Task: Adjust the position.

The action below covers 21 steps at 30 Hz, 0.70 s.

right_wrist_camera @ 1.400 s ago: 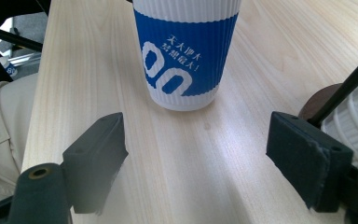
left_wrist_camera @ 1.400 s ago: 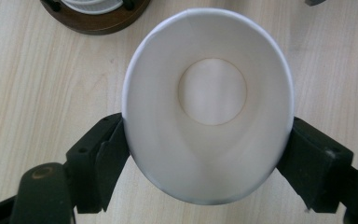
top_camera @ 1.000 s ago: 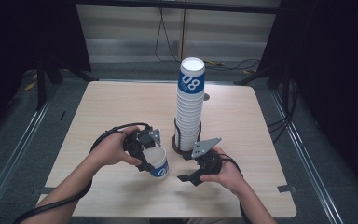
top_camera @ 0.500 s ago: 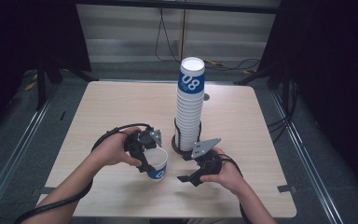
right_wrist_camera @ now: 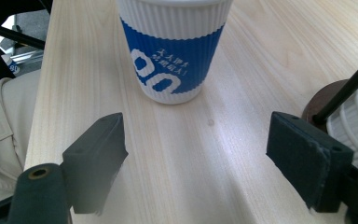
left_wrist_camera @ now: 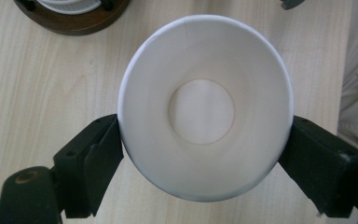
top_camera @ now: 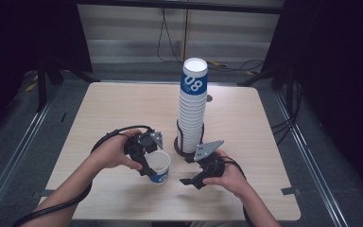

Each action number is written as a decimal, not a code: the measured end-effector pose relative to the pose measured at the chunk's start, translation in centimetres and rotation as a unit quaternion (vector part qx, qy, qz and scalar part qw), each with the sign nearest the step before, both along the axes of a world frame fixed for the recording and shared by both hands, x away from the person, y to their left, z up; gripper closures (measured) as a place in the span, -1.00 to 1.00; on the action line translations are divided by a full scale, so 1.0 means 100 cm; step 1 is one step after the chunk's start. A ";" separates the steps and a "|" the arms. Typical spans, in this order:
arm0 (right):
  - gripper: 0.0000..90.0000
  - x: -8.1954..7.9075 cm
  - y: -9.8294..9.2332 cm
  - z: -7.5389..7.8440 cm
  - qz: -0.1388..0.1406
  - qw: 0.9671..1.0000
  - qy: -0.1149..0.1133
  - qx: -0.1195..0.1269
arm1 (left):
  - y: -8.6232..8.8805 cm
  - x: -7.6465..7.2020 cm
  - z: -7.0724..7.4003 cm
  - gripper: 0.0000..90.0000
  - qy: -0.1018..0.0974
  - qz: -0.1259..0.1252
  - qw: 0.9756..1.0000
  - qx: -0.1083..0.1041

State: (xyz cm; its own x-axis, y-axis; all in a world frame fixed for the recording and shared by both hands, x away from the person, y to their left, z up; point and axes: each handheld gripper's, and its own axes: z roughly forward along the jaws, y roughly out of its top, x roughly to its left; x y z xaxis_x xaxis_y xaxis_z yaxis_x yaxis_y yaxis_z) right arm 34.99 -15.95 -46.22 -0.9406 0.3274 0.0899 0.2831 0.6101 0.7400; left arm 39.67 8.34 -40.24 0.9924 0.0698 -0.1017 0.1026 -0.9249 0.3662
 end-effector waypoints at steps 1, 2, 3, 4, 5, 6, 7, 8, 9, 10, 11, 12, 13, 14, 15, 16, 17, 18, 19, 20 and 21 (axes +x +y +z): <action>-0.58 0.000 0.000 0.000 0.000 1.000 -0.001 0.000 | 0.001 -0.001 0.000 -0.67 0.002 0.004 1.000 0.000; -0.58 0.000 0.000 0.000 0.000 1.000 0.000 0.001 | 0.001 -0.002 0.000 -0.67 0.002 0.003 1.000 -0.005; -0.58 0.000 0.000 0.000 0.000 1.000 0.000 0.000 | 0.002 -0.002 0.000 -0.67 0.004 0.003 1.000 -0.004; -0.58 0.000 0.000 0.000 0.000 1.000 0.000 0.000 | 0.003 -0.002 -0.001 -0.67 0.005 0.004 1.000 -0.003; -0.58 0.000 -0.001 0.000 0.000 1.000 0.001 0.000 | 0.003 -0.002 -0.002 -0.67 0.006 0.008 1.000 -0.007; -0.58 0.000 -0.001 0.000 0.000 1.000 0.002 0.001 | 0.004 -0.001 -0.002 -0.67 0.006 0.002 1.000 -0.005; -0.58 0.000 -0.001 0.000 0.000 1.000 0.001 0.001 | 0.004 -0.002 -0.003 -0.67 0.008 0.002 1.000 -0.006; -0.58 0.000 -0.001 0.000 0.000 1.000 0.000 0.001 | 0.005 -0.003 -0.003 -0.67 0.007 0.005 1.000 -0.008; -0.58 0.000 -0.001 0.000 0.000 1.000 0.000 0.001 | 0.005 -0.003 -0.003 -0.67 0.006 0.003 1.000 -0.007; -0.58 0.000 -0.001 0.000 -0.001 1.000 0.000 0.000 | 0.005 -0.003 -0.003 -0.67 0.003 0.000 1.000 -0.006; -0.58 -0.001 -0.002 0.000 -0.001 1.000 -0.001 -0.001 | 0.005 -0.004 -0.003 -0.67 0.002 0.000 1.000 -0.006; -0.58 -0.001 -0.002 0.000 -0.001 1.000 -0.001 -0.001 | 0.005 -0.005 -0.004 -0.67 0.000 0.000 1.000 -0.004; -0.58 -0.001 -0.002 0.000 -0.001 1.000 -0.001 0.000 | 0.005 -0.004 -0.003 -0.67 -0.007 -0.006 1.000 0.002; -0.58 -0.001 -0.002 0.000 0.000 1.000 -0.003 0.001 | 0.005 -0.003 -0.003 -0.67 -0.006 -0.006 1.000 0.004; -0.58 -0.002 -0.002 -0.001 0.000 1.000 -0.002 -0.001 | 0.005 -0.004 -0.004 -0.67 -0.002 -0.009 1.000 0.001; -0.58 -0.002 -0.001 -0.001 0.001 1.000 -0.001 -0.002 | 0.005 -0.004 -0.003 -0.67 -0.001 -0.020 1.000 0.004; -0.58 -0.002 -0.001 -0.002 0.004 1.000 -0.003 -0.002 | 0.005 -0.005 -0.004 -0.67 -0.001 -0.019 1.000 0.004; -0.58 -0.003 0.000 -0.002 0.003 1.000 -0.001 -0.002 | 0.005 -0.005 -0.004 -0.67 0.003 -0.019 1.000 0.002; -0.58 -0.002 0.001 -0.003 0.004 1.000 -0.002 -0.001 | 0.005 -0.005 -0.004 -0.67 0.006 -0.020 1.000 0.001; -0.58 -0.003 0.002 -0.003 0.003 1.000 -0.001 -0.001 | 0.005 -0.006 -0.004 -0.67 0.004 -0.020 1.000 0.002; -0.58 -0.003 0.003 -0.003 0.004 1.000 -0.002 0.002 | 0.005 -0.006 -0.004 -0.67 0.003 -0.018 1.000 0.001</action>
State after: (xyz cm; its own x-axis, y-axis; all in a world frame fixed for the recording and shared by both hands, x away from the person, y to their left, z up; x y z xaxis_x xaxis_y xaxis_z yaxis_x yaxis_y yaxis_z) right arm 34.71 -15.62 -46.53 -0.9435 0.3192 0.0884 0.2757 0.6090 0.7437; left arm 39.10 8.82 -40.62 0.9937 0.0339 -0.1069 0.0709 -0.9285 0.3646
